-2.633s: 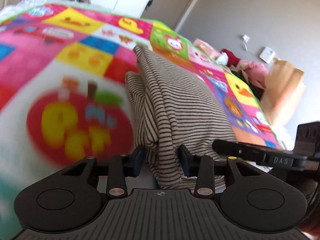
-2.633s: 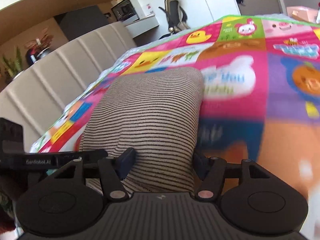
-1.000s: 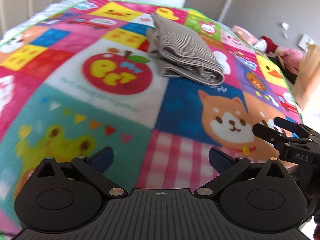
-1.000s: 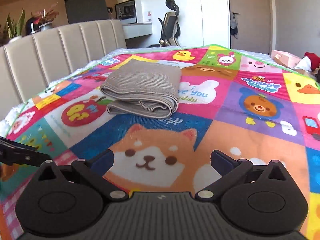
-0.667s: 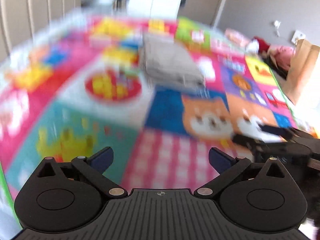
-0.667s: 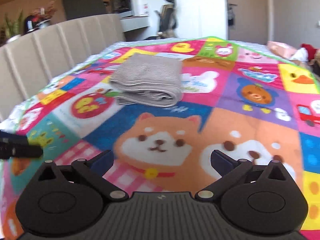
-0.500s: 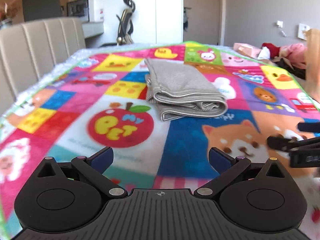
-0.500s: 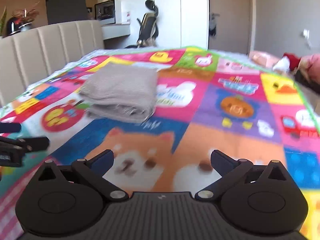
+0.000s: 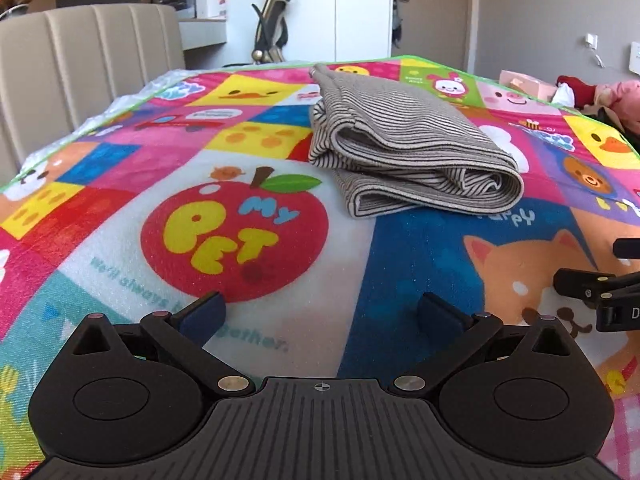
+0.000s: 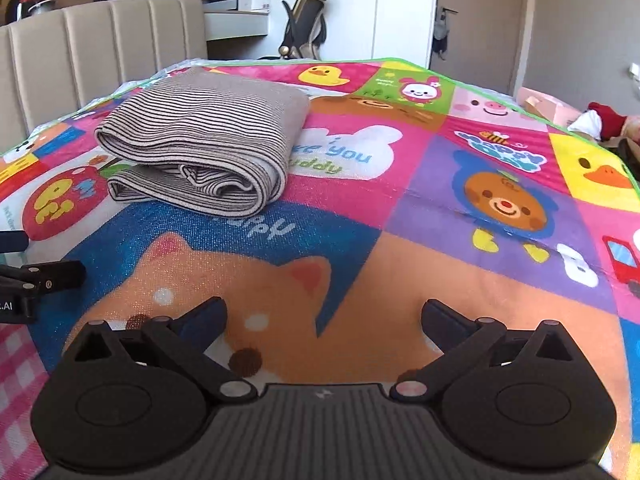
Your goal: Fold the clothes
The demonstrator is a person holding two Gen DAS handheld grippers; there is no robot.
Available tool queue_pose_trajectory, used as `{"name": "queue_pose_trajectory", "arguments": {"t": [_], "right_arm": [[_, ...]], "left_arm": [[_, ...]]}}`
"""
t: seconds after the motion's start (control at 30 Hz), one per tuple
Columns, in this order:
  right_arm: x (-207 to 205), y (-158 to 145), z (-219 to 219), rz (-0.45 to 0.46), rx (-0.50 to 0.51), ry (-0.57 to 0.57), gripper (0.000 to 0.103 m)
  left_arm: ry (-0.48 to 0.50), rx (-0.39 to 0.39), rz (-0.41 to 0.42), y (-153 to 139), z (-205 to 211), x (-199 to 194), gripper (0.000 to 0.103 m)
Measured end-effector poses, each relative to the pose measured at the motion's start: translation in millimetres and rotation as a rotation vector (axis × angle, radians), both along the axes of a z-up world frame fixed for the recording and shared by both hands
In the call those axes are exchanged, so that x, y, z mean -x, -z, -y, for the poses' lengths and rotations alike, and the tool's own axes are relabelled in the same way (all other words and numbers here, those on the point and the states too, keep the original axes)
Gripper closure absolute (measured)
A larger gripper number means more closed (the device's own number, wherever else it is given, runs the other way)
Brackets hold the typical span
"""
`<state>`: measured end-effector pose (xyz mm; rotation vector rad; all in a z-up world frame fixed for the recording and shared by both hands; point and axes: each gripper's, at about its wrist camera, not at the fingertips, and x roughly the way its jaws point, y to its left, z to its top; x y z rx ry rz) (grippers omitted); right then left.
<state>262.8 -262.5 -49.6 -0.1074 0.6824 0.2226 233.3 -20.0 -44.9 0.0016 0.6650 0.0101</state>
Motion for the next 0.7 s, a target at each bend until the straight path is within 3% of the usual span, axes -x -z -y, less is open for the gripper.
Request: {"name": "queue_pose_trajectory", "arguments": {"t": [0.23,0.7], "right_arm": [[-1.5,-0.8,0.2,0.011,0.007,-0.018,0.000],[-3.1,-1.4,1.9,0.001,-0.007,-0.017,0.000]], "left_arm": [[-0.069,-0.038,-0.011,-0.4,9.8,4.6,0.000],[-0.068,-0.035,-0.021,-0.5,8.9,3.1,0.000]]}}
